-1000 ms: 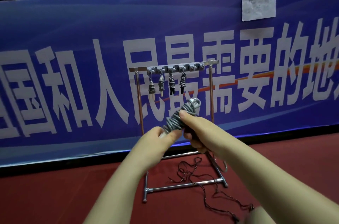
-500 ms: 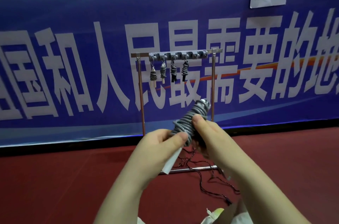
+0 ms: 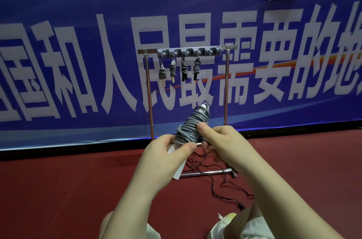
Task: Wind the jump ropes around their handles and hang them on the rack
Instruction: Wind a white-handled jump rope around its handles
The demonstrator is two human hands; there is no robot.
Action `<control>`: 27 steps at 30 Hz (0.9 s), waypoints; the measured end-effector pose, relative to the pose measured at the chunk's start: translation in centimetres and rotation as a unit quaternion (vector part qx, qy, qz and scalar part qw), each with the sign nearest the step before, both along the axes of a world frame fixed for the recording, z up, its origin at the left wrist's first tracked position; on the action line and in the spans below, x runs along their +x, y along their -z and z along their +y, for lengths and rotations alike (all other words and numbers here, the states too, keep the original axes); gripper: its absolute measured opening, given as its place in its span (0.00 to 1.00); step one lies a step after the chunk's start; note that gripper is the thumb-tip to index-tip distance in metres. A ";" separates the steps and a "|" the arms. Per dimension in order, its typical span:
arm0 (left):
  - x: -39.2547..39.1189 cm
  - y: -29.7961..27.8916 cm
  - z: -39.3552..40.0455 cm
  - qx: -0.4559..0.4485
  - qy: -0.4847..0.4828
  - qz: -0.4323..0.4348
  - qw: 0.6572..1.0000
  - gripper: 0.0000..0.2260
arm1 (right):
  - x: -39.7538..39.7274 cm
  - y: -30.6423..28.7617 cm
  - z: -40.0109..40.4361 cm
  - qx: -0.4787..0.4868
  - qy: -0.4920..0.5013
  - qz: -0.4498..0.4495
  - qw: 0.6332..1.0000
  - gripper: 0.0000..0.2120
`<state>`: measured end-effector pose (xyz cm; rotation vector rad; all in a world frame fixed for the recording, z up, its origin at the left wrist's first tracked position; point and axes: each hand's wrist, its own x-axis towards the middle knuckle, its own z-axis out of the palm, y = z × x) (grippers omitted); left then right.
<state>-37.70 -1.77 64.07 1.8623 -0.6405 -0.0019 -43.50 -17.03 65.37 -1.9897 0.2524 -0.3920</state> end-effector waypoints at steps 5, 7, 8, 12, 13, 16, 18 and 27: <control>-0.2 0.2 0.2 0.027 -0.011 -0.028 0.999 0.11 | -0.5 -0.3 0.1 0.131 -0.085 -0.025 0.987 0.19; -0.3 0.3 0.2 0.040 -0.017 -0.045 0.998 0.13 | -0.6 -0.5 0.2 0.142 -0.086 -0.039 0.985 0.19; -0.4 0.3 0.2 0.043 -0.017 -0.053 0.998 0.14 | -0.6 -0.5 0.3 0.139 -0.081 -0.051 0.986 0.18; -0.7 0.2 0.3 0.027 0.011 -0.065 0.997 0.16 | -0.5 -0.2 0.4 0.082 -0.062 -0.104 0.989 0.20; -0.9 0.1 0.3 0.013 0.025 -0.060 0.998 0.17 | -0.5 -0.1 0.5 0.072 -0.062 -0.112 0.989 0.23; -1.5 0.0 0.4 -0.026 0.071 -0.045 0.996 0.28 | -0.6 -0.2 0.7 0.056 -0.061 -0.128 0.988 0.26; -1.6 0.0 0.4 -0.025 0.077 -0.073 0.994 0.36 | -0.7 -0.4 0.9 0.037 -0.053 -0.126 0.990 0.25; -0.9 0.3 0.2 -0.098 0.115 -0.036 0.988 0.27 | -2.1 -1.2 0.9 0.050 -0.156 -0.001 0.986 0.20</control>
